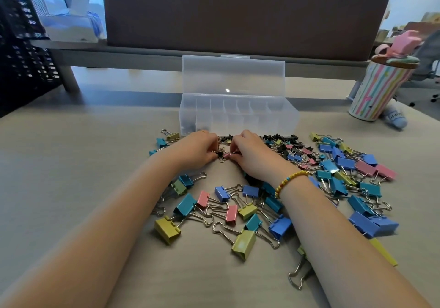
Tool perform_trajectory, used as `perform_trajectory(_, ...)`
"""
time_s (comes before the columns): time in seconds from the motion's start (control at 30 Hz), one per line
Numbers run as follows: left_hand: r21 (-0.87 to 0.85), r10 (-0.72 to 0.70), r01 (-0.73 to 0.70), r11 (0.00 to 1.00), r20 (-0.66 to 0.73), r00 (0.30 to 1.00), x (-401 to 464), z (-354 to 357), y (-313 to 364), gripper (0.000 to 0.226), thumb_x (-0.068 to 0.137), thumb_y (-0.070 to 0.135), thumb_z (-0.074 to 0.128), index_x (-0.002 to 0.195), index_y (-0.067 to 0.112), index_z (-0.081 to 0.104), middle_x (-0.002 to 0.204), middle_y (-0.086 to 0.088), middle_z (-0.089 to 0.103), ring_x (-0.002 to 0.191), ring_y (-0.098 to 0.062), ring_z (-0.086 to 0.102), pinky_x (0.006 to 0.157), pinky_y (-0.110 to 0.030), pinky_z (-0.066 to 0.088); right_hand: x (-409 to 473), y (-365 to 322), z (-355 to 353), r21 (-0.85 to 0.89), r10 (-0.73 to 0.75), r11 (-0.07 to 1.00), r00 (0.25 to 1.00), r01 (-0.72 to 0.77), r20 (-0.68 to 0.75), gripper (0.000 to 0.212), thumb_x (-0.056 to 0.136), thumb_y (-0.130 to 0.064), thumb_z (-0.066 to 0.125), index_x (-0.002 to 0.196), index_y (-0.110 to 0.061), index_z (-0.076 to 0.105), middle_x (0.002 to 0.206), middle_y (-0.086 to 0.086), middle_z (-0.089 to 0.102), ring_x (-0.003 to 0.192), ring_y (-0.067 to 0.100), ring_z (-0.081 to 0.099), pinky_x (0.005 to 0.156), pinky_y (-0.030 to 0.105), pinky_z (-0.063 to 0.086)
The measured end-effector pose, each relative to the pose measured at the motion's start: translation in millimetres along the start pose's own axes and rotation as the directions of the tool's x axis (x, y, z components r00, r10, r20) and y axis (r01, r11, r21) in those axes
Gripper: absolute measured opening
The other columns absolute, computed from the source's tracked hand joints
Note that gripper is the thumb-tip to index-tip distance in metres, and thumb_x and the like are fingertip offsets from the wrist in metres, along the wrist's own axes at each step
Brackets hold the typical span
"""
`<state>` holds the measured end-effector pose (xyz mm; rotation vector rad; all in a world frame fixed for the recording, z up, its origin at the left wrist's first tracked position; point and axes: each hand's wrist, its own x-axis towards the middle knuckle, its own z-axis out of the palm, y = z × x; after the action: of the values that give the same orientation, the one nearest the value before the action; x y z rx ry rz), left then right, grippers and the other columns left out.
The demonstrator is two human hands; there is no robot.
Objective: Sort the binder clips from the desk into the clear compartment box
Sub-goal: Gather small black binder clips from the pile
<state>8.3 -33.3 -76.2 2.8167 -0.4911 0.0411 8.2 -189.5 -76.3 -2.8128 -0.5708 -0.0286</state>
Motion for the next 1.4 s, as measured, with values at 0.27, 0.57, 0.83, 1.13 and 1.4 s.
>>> perform_trajectory(0.27,-0.114,-0.070,0.064,0.991,-0.052,0.996,0,-1,1,0.019,0.090,0.023,0.059,0.104,0.011,0.056,0.104,-0.003,0.058,0.090,-0.013,0.050,0.078,-0.021,0.040,0,0,0,0.032,0.021,0.999,1.000,-0.020,-0.021,0.021,0.095,-0.009,0.045,0.116,-0.009,0.048,0.122,0.009,0.044,0.112,0.022,0.041,0.092,0.029,0.037)
perform_trajectory(0.57,-0.375,-0.167,0.145,0.915,-0.026,0.986,1,-3,5,0.026,0.091,0.012,0.053,0.117,0.016,0.049,0.088,0.002,0.053,0.078,-0.012,0.054,0.063,-0.015,0.046,1,3,-4,0.226,0.103,0.971,0.991,-0.082,-0.083,0.024,0.097,-0.004,0.042,0.116,-0.010,0.055,0.122,0.008,0.049,0.110,0.021,0.051,0.088,0.024,0.039)
perform_trajectory(0.83,-0.978,-0.372,0.190,-0.083,0.207,0.905,1,-23,10,0.012,0.095,0.005,0.044,0.101,0.004,0.054,0.072,-0.005,0.052,0.043,-0.002,0.055,0.038,-0.007,0.043,-3,6,-23,0.970,0.353,0.163,0.929,-0.178,0.111,0.032,0.096,0.009,0.027,0.107,0.000,0.056,0.081,0.006,0.055,0.065,0.009,0.049,0.055,0.020,0.040)
perform_trajectory(1.13,-0.736,-0.455,0.277,0.618,-0.047,0.889,10,-6,10,0.021,0.096,0.023,0.044,0.104,0.008,0.057,0.075,0.000,0.047,0.063,-0.012,0.044,0.052,-0.021,0.042,-6,7,-19,0.395,0.214,0.895,0.976,-0.208,0.030,0.057,0.089,-0.051,0.051,0.130,-0.011,0.046,0.119,0.000,0.053,0.110,0.016,0.049,0.087,0.028,0.036)
perform_trajectory(1.4,0.163,-0.078,0.080,0.983,-0.016,0.997,3,12,12,0.052,0.093,0.048,0.041,0.132,0.014,0.036,0.136,-0.014,0.040,0.109,-0.025,0.054,0.090,-0.035,0.049,3,11,6,-0.158,0.106,0.981,0.994,-0.110,-0.035,0.043,0.095,-0.047,0.043,0.119,-0.011,0.045,0.116,0.012,0.056,0.105,0.029,0.053,0.079,0.037,0.043)
